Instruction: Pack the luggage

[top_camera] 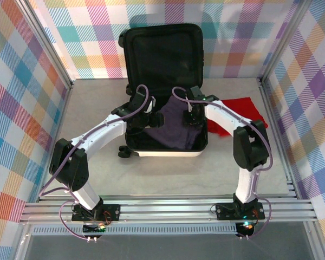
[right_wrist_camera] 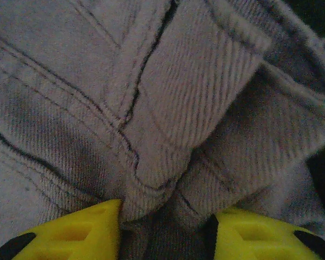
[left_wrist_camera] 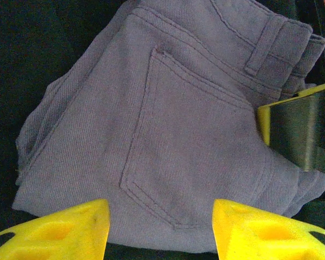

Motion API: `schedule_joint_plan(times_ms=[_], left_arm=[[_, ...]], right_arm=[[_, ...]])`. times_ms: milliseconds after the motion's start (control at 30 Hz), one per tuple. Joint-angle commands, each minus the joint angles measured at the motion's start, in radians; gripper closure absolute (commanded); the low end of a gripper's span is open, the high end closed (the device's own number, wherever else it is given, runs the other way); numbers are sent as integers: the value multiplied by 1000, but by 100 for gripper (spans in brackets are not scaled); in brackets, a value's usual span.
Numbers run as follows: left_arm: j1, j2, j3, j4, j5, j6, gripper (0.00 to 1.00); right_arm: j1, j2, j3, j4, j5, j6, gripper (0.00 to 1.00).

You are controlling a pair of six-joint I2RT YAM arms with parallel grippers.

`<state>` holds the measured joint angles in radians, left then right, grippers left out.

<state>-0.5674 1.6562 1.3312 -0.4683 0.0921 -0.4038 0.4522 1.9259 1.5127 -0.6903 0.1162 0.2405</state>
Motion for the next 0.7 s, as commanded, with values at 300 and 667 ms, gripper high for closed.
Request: schedule_joint_plan(times_ms=[300,667], left_arm=[[-8,2,4,-10,3,5,47],[-26,33,31,4,21,6,47]], right_arm=[[-13,99,-43,15,-96,38,52],[-44,-101,53,-56,-97,-36,38]])
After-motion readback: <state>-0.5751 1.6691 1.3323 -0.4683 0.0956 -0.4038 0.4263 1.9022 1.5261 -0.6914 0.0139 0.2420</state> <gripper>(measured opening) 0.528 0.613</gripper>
